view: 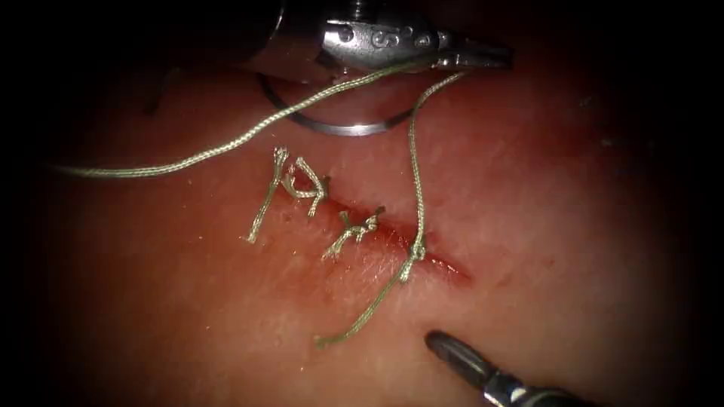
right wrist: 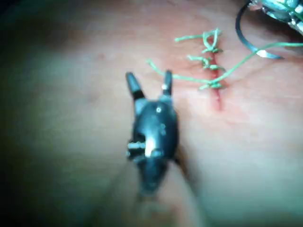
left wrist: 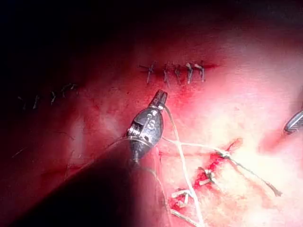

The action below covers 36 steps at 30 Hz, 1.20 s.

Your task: Wound Closure

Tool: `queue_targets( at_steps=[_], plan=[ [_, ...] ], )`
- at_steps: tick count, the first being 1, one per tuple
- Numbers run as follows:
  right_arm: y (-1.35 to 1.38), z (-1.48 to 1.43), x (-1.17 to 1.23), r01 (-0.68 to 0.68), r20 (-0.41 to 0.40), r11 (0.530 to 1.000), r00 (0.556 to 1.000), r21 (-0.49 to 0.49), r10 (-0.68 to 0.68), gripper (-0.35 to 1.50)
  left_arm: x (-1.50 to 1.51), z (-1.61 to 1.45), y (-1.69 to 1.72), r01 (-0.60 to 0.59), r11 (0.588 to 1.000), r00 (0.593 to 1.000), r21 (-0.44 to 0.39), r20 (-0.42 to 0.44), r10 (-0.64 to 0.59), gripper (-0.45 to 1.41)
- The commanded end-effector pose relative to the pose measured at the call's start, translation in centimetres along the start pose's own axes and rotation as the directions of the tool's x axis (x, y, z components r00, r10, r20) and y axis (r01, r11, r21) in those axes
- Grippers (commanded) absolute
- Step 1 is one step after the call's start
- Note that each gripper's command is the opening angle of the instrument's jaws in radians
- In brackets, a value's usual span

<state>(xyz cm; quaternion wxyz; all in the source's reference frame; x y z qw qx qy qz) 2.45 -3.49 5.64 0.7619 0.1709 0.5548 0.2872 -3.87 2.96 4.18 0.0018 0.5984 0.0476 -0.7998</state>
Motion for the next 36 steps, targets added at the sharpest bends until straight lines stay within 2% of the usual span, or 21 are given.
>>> queue_targets(
  at_steps=[1,3,7,14,18,22,27,31,36],
  plan=[
    [0.18,-0.01,-0.02,-0.040,0.000,0.998,0.999,-0.038,0.040,1.21,0.12,0.02,0.00,-0.013,1.000,1.000,-0.008,-0.009,0.013,-0.45],
    [0.26,-0.02,-0.02,-0.054,-0.001,0.997,0.999,-0.050,0.054,1.18,0.18,0.00,0.02,-0.016,1.000,1.000,-0.011,-0.010,0.015,-0.45],
    [0.65,-0.01,-0.01,-0.109,-0.011,0.986,0.994,-0.124,0.109,1.13,0.43,-0.10,0.08,-0.029,0.999,0.999,-0.020,-0.021,0.029,-0.45],
    [1.16,0.26,-0.02,-0.135,-0.022,0.976,0.991,-0.174,0.133,1.38,0.79,-0.23,0.10,-0.041,0.999,0.999,-0.036,-0.028,0.040,-0.45],
    [1.27,0.44,-0.03,-0.152,-0.025,0.972,0.988,-0.182,0.149,1.45,0.87,-0.23,0.14,-0.044,0.998,0.999,-0.042,-0.024,0.043,-0.45],
    [1.29,0.58,-0.06,-0.149,-0.008,0.973,0.989,-0.176,0.150,1.41,0.92,-0.23,0.16,-0.048,0.998,0.999,-0.046,-0.021,0.047,-0.45],
    [1.35,0.60,-0.11,-0.156,0.012,0.971,0.987,-0.182,0.161,1.41,0.99,-0.24,0.17,-0.049,0.998,0.999,-0.047,-0.024,0.048,-0.45],
    [1.48,0.63,-0.25,-0.145,0.027,0.969,0.988,-0.203,0.153,1.41,1.09,-0.27,0.18,-0.055,0.997,0.998,-0.048,-0.029,0.053,-0.45],
    [1.52,0.67,-0.26,-0.143,0.031,0.967,0.988,-0.209,0.153,1.38,1.19,-0.31,0.19,-0.055,0.997,0.998,-0.052,-0.032,0.053,-0.45]
  ],
)
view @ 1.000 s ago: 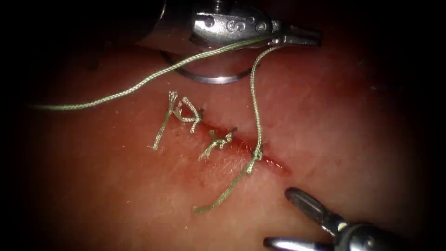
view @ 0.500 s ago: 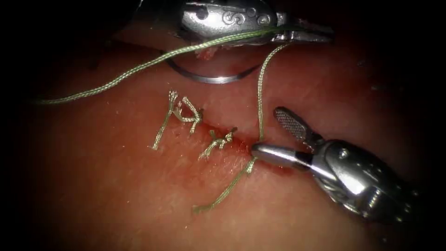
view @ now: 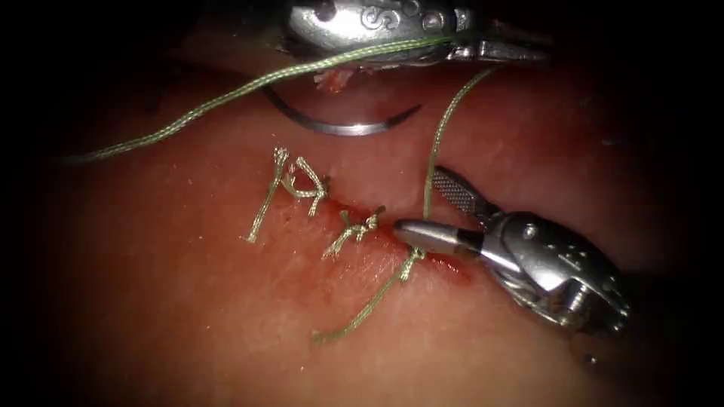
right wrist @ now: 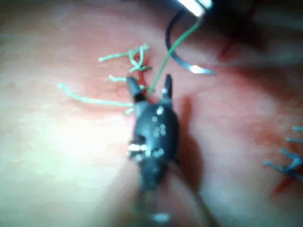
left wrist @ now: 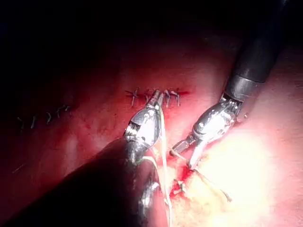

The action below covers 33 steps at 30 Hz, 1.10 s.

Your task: Wound Closure

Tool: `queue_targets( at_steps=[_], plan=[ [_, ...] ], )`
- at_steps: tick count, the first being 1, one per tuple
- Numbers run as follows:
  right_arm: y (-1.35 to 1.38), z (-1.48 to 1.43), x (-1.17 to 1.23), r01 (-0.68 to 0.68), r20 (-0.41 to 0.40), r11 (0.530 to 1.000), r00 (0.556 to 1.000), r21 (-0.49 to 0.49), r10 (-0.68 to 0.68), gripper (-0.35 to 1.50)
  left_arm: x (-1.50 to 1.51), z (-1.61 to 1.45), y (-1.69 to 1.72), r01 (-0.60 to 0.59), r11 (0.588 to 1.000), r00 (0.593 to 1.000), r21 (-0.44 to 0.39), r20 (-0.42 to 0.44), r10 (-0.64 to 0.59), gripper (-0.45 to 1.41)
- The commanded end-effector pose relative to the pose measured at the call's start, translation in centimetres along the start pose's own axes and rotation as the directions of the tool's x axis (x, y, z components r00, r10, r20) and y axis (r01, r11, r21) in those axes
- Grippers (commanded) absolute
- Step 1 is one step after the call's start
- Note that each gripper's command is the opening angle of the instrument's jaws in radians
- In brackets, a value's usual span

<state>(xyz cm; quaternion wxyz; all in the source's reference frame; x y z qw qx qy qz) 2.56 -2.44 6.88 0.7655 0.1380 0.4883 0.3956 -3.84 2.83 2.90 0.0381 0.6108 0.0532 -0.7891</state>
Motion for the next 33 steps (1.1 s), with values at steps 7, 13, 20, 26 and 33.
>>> queue_targets(
  at_steps=[7,13,20,26,33],
  plan=[
    [-0.08,0.24,0.02,-0.002,-0.001,1.000,1.000,0.020,0.002,1.38,0.08,0.10,0.01,-0.011,1.000,1.000,0.000,0.000,0.011,-0.45],
    [-0.09,0.36,0.00,-0.001,-0.001,1.000,1.000,0.027,0.001,1.38,0.14,0.13,0.05,-0.016,1.000,1.000,0.002,0.000,0.016,-0.45],
    [-0.10,0.47,-0.02,0.003,-0.002,1.000,1.000,0.029,-0.003,1.38,0.18,0.14,0.08,-0.015,1.000,1.000,-0.003,-0.001,0.015,-0.45],
    [-0.11,0.54,0.00,0.001,-0.002,0.999,1.000,0.032,-0.001,1.38,0.26,0.14,0.09,-0.023,1.000,1.000,-0.003,-0.004,0.023,-0.45],
    [-0.17,0.57,0.03,0.009,0.000,0.997,1.000,0.071,-0.009,0.91,0.35,0.15,0.12,-0.020,1.000,1.000,-0.005,-0.008,0.020,-0.45]
  ],
)
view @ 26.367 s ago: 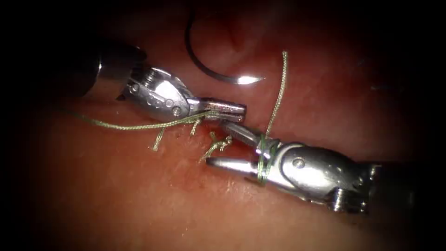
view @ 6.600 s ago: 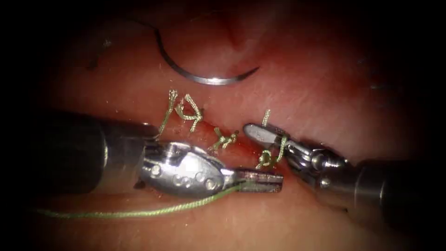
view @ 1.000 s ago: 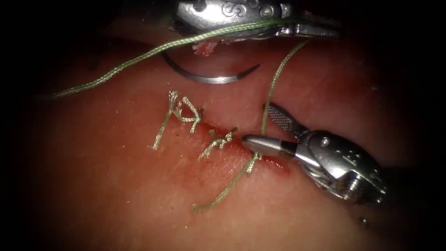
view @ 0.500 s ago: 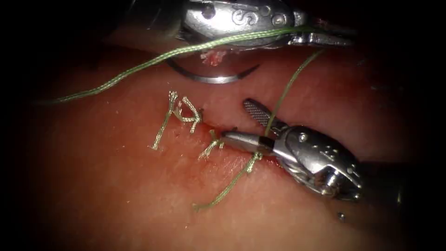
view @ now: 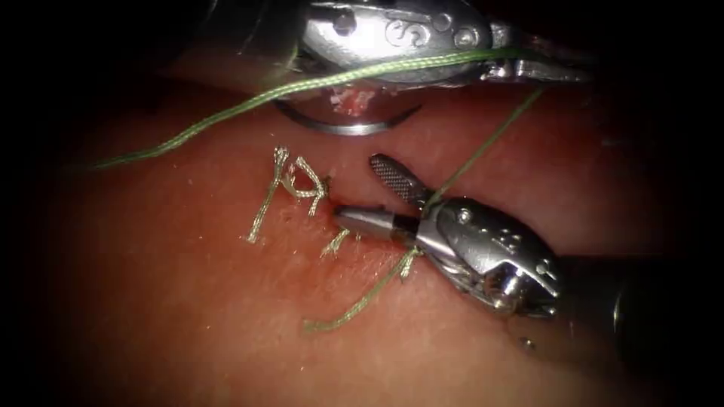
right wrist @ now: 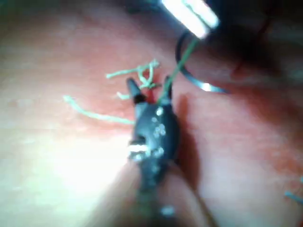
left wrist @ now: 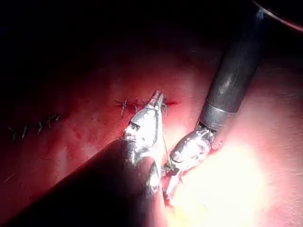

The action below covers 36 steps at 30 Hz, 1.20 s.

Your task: Wound Closure

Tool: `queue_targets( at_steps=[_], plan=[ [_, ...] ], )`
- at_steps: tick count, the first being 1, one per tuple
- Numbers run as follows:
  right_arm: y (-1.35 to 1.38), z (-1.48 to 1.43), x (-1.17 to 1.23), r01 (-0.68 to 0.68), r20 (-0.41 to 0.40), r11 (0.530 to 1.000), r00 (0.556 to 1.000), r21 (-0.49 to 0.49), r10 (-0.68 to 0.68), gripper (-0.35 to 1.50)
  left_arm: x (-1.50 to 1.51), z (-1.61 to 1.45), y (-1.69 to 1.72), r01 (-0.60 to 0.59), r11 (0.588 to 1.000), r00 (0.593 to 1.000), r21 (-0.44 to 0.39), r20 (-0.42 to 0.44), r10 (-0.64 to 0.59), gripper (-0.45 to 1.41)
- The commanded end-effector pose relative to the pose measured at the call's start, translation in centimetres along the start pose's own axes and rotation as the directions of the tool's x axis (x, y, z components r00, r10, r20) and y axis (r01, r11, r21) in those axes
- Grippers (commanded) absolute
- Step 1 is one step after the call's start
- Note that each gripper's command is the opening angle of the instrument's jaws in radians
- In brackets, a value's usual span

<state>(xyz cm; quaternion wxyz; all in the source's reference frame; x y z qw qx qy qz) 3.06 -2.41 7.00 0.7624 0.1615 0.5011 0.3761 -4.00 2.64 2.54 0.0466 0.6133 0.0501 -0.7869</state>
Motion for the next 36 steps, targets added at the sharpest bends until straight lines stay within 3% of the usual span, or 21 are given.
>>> queue_targets(
  at_steps=[1,2,3,4,5,12,25,26,27,36],
  plan=[
    [-0.04,0.07,-0.02,0.004,0.000,1.000,1.000,0.013,-0.004,0.73,-0.03,0.06,-0.05,-0.003,1.000,1.000,0.000,-0.002,0.003,-0.45],
    [-0.04,0.06,-0.02,0.007,0.002,1.000,1.000,0.025,-0.007,0.19,-0.03,0.06,-0.05,-0.003,1.000,1.000,0.000,-0.002,0.003,-0.45],
    [-0.04,0.06,-0.02,0.007,0.002,1.000,1.000,0.025,-0.007,0.19,-0.03,0.06,-0.05,-0.003,1.000,1.000,0.000,-0.002,0.003,-0.45],
    [-0.04,0.06,-0.02,0.008,0.003,0.999,1.000,0.031,-0.009,-0.28,-0.03,0.06,-0.05,-0.003,1.000,1.000,0.000,-0.002,0.003,-0.45],
    [-0.03,0.06,-0.01,0.010,-0.002,0.999,1.000,0.035,-0.009,-0.35,-0.03,0.07,-0.05,-0.003,1.000,1.000,0.001,-0.002,0.003,-0.45],
    [0.00,0.01,0.11,-0.006,-0.065,1.000,0.998,0.023,0.008,-0.35,-0.06,0.15,0.00,-0.009,1.000,1.000,-0.005,-0.006,0.009,-0.45],
    [0.00,-0.02,0.12,0.042,-0.085,0.998,0.996,0.037,-0.039,-0.35,-0.06,0.14,0.00,-0.010,1.000,1.000,-0.007,-0.008,0.010,-0.45],
    [-0.04,-0.01,0.13,0.041,-0.101,0.999,0.994,0.029,-0.038,0.81,-0.06,0.12,-0.01,-0.009,1.000,1.000,-0.008,-0.010,0.009,-0.45],
    [-0.06,0.01,0.15,0.036,-0.113,0.999,0.993,-0.008,-0.036,1.43,-0.06,0.10,-0.03,-0.009,1.000,1.000,-0.010,-0.012,0.009,-0.45],
    [-0.20,-0.02,0.15,0.039,-0.128,0.999,0.991,0.016,-0.037,1.48,-0.10,-0.08,-0.14,-0.003,1.000,1.000,-0.002,-0.004,0.003,-0.45]
  ],
)
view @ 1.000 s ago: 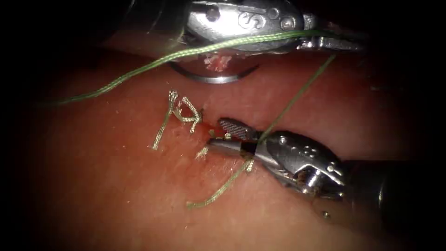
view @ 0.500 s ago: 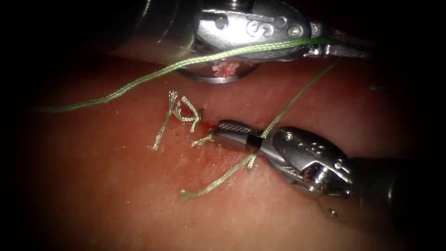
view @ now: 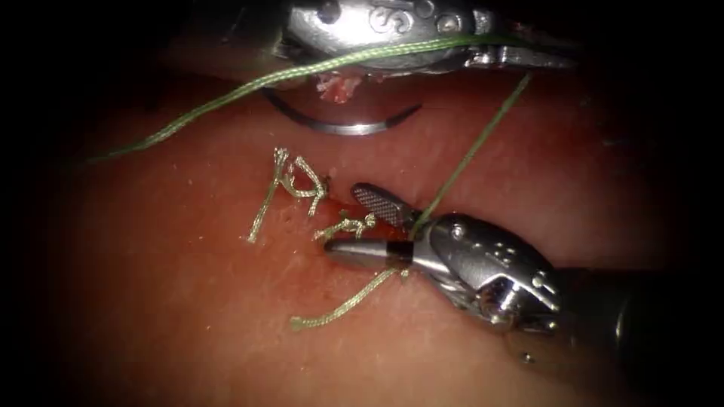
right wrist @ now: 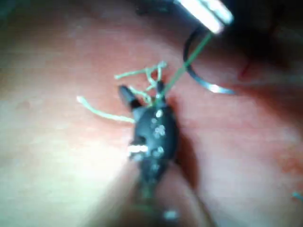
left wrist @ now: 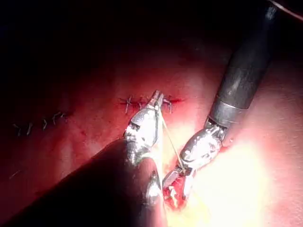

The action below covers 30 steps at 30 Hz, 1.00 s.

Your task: Wound Closure

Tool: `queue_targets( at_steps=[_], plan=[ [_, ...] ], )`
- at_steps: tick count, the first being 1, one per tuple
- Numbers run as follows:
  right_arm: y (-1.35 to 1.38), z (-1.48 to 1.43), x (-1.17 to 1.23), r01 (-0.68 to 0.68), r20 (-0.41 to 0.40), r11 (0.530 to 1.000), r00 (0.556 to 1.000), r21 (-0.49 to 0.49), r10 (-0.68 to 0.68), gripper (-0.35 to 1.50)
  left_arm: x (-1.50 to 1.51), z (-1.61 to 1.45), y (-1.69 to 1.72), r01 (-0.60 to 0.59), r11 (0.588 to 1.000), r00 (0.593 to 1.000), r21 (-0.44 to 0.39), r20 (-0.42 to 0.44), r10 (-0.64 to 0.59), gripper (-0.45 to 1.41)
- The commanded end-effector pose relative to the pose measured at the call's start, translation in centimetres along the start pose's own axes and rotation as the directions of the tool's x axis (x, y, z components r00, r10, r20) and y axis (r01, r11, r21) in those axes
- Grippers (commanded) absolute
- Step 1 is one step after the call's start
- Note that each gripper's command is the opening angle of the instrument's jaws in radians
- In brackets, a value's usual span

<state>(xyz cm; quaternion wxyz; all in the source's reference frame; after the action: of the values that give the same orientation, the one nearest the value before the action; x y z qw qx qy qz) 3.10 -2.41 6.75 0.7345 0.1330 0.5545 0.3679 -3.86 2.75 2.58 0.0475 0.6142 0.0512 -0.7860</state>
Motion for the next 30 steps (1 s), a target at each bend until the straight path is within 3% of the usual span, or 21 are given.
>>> queue_targets(
  at_steps=[1,8,11,14,15,16,17,18,19,30],
  plan=[
    [-0.03,0.05,-0.03,0.000,0.000,1.000,1.000,0.006,0.000,1.48,-0.03,0.05,-0.06,-0.002,1.000,1.000,0.002,0.000,0.002,-0.45],
    [0.04,0.08,-0.01,-0.002,-0.002,1.000,1.000,-0.013,0.002,1.48,0.01,0.08,-0.03,-0.001,1.000,1.000,0.006,0.004,0.000,-0.45],
    [0.04,0.09,-0.01,-0.002,-0.002,1.000,1.000,-0.016,0.002,1.41,0.02,0.11,-0.02,-0.001,1.000,1.000,0.008,0.006,0.001,-0.45],
    [0.03,0.11,-0.01,-0.002,-0.008,1.000,1.000,-0.008,0.002,1.21,0.02,0.12,-0.01,-0.001,1.000,1.000,0.009,0.007,0.001,-0.45],
    [0.03,0.11,-0.01,-0.002,-0.007,1.000,1.000,-0.004,0.002,1.08,0.02,0.12,-0.01,-0.001,1.000,1.000,0.009,0.007,0.001,-0.45],
    [0.03,0.10,-0.02,-0.001,-0.006,1.000,1.000,0.005,0.001,0.74,0.02,0.12,-0.01,-0.001,1.000,1.000,0.009,0.007,0.001,-0.45],
    [0.03,0.10,-0.02,-0.001,-0.006,1.000,1.000,0.005,0.001,0.74,0.02,0.12,-0.01,-0.001,1.000,1.000,0.009,0.007,0.001,-0.45],
    [0.02,0.10,-0.03,0.000,-0.006,0.999,1.000,0.045,0.000,-0.21,0.02,0.13,-0.01,-0.001,1.000,1.000,0.009,0.007,0.001,-0.45],
    [0.02,0.10,-0.04,0.001,-0.004,0.998,1.000,0.063,-0.001,-0.35,0.02,0.13,-0.01,-0.001,1.000,1.000,0.010,0.007,0.001,-0.45],
    [0.05,0.09,0.05,0.004,0.013,0.999,1.000,0.045,-0.005,-0.35,0.02,0.14,-0.01,-0.001,1.000,1.000,0.011,0.008,0.001,-0.45]
  ],
)
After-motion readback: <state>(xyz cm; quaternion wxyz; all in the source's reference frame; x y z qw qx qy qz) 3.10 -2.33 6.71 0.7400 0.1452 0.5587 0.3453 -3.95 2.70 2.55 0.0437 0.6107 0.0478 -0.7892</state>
